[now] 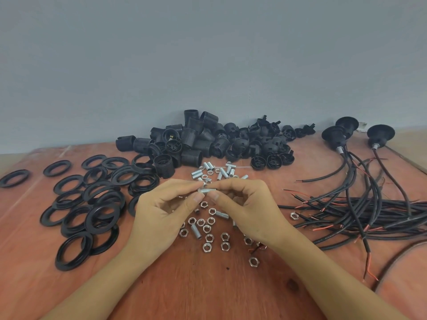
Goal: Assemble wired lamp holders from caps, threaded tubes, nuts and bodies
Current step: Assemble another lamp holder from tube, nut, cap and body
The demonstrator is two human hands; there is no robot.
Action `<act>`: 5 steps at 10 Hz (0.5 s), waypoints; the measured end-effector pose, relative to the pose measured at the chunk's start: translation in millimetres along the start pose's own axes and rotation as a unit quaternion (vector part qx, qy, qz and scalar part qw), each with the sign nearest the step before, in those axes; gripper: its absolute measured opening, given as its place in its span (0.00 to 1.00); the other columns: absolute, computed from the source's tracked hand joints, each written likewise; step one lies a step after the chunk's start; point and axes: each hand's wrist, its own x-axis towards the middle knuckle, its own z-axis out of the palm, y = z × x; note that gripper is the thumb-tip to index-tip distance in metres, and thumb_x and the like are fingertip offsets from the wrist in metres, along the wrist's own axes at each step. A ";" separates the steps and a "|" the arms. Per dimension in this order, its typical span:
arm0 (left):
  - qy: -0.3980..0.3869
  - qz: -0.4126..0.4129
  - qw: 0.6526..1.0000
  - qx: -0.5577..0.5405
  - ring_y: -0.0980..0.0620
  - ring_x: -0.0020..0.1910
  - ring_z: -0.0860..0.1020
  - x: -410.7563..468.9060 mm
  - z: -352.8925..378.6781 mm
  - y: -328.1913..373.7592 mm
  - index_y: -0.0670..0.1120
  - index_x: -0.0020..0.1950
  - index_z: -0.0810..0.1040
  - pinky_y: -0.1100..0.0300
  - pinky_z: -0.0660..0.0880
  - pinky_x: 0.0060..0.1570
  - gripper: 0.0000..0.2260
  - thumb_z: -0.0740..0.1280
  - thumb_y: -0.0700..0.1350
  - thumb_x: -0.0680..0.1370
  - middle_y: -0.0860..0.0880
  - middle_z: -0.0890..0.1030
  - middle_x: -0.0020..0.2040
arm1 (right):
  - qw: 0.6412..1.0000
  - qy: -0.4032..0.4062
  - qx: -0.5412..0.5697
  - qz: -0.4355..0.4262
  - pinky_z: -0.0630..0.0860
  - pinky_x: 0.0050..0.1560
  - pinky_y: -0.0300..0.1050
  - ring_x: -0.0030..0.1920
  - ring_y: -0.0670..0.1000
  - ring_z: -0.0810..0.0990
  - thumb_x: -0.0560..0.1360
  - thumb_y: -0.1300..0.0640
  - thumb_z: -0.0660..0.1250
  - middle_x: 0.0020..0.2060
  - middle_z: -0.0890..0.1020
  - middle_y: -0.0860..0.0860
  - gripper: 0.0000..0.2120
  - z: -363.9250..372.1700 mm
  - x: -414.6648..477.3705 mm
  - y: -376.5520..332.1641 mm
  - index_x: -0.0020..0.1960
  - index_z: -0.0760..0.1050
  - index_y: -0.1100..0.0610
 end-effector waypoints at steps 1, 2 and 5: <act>-0.006 -0.009 1.000 -0.009 0.47 0.50 0.83 -0.3 -1.5 1.1 0.59 0.50 0.86 0.43 0.78 0.55 0.08 0.71 0.56 0.73 0.50 0.86 0.49 | 0.999 -0.005 -0.028 -0.017 0.79 0.41 0.39 0.39 0.44 0.83 0.77 0.61 0.70 0.41 0.86 0.49 0.07 -1.4 0.1 0.6 0.51 0.83 0.52; -0.023 0.018 0.999 -0.045 0.52 0.40 0.83 0.8 -0.5 4.1 0.57 0.48 0.87 0.57 0.81 0.44 0.09 0.69 0.46 0.73 0.48 0.86 0.42 | 0.994 -0.002 -0.091 -0.064 0.73 0.38 0.33 0.37 0.41 0.79 0.77 0.60 0.70 0.39 0.83 0.43 0.06 -2.9 0.4 1.0 0.52 0.84 0.53; -0.028 0.044 0.996 -0.069 0.53 0.37 0.83 0.9 0.7 5.0 0.44 0.49 0.85 0.64 0.80 0.40 0.09 0.70 0.39 0.71 0.46 0.86 0.44 | 0.989 -0.014 -0.119 -0.083 0.71 0.39 0.30 0.37 0.41 0.78 0.77 0.59 0.69 0.40 0.83 0.45 0.05 -4.8 0.3 2.9 0.52 0.83 0.54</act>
